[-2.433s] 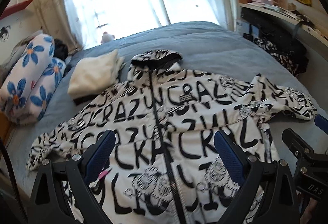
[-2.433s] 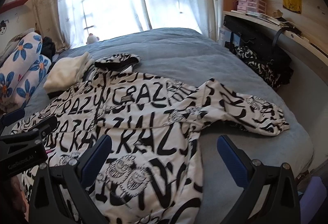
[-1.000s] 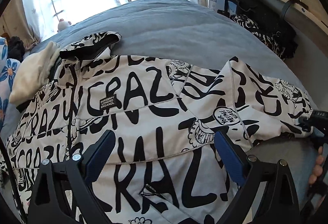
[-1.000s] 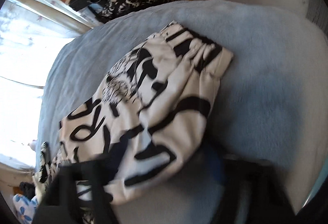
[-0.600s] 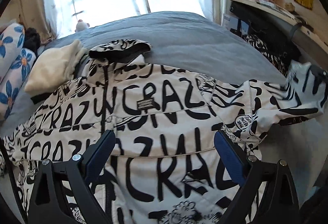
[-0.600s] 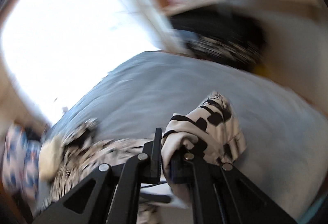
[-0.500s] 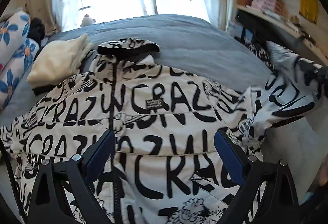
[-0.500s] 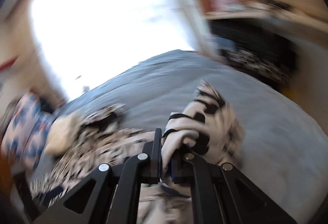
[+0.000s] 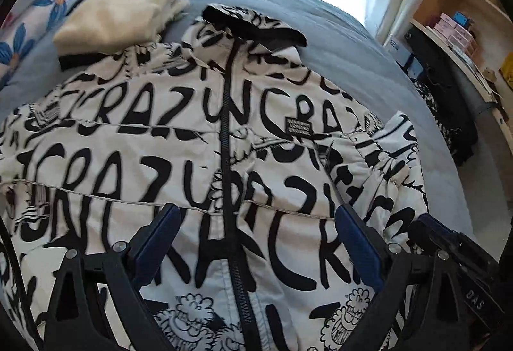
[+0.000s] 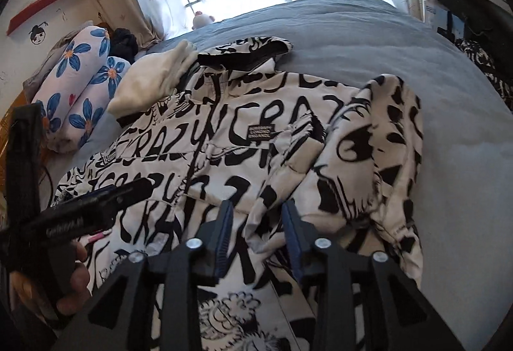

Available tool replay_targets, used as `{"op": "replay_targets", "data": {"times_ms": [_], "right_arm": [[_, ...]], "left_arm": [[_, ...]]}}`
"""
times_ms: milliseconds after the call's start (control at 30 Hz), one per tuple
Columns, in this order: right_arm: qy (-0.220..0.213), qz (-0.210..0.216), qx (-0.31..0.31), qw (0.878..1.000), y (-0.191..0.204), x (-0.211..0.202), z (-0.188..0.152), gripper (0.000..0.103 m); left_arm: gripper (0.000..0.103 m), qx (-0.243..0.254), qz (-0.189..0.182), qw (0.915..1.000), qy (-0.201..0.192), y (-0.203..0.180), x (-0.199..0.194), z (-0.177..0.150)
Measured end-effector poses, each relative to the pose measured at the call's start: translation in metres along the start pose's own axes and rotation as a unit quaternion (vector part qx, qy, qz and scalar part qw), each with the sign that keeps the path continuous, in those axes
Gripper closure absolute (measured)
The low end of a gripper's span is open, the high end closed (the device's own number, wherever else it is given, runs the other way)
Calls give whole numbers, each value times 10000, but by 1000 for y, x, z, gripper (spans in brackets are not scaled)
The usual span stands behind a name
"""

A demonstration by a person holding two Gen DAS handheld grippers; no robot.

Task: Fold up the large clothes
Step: 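Fold the held sleeve across the jacket front with the right gripper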

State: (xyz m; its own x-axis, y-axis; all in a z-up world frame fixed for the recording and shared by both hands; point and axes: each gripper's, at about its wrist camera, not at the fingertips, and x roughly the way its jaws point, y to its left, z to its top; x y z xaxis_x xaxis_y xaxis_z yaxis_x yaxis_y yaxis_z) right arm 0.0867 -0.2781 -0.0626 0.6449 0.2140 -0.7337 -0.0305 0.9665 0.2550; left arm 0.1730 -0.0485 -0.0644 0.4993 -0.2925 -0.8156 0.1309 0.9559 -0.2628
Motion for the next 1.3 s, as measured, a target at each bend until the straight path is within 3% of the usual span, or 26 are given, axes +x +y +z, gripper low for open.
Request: {"op": "replay_targets", "data": {"times_ms": [200, 367, 500, 767, 800, 833, 867, 933, 1067, 1167, 1233, 1300], "right_arm": [[-168, -91, 582, 9981, -28, -16, -17, 62], [-215, -90, 1164, 9929, -54, -29, -36, 62], [-254, -123, 1219, 9921, -60, -34, -41, 62], [-180, -131, 1207, 9924, -60, -28, -48, 62], [-151, -133, 1205, 9925, -60, -26, -49, 62], [-129, -145, 1204, 9925, -59, -25, -51, 62], [-100, -165, 1197, 9926, -59, -24, -52, 62], [-85, -183, 1180, 9928, -58, -23, -53, 62], [-145, -249, 1100, 9935, -55, -26, -51, 62], [-173, -339, 1036, 9939, -53, -24, -49, 62], [-145, -405, 1032, 9937, -52, -21, -47, 62], [-92, -475, 1008, 9937, -51, -15, -46, 62]], "left_arm": [[7, 609, -268, 9977, 89, -44, 13, -4], [7, 1271, -404, 9908, 230, -97, 28, -7], [7, 1431, -215, 9889, 349, -122, 52, -6], [9, 1697, 304, 9827, 679, -138, 101, -1], [37, 1774, 346, 9811, 687, -138, 104, 0], [83, 1880, 298, 9788, 759, -140, 106, 1], [97, 1902, 277, 9776, 852, -140, 108, 5], [97, 1813, 310, 9808, 653, -135, 97, 18], [97, 1775, 546, 9811, -540, -113, 44, 56], [90, 1199, 641, 9862, -942, -65, 19, 78], [52, 649, 874, 9901, -888, -23, 22, 80], [34, 211, 984, 9933, -566, 18, 35, 69]]}}
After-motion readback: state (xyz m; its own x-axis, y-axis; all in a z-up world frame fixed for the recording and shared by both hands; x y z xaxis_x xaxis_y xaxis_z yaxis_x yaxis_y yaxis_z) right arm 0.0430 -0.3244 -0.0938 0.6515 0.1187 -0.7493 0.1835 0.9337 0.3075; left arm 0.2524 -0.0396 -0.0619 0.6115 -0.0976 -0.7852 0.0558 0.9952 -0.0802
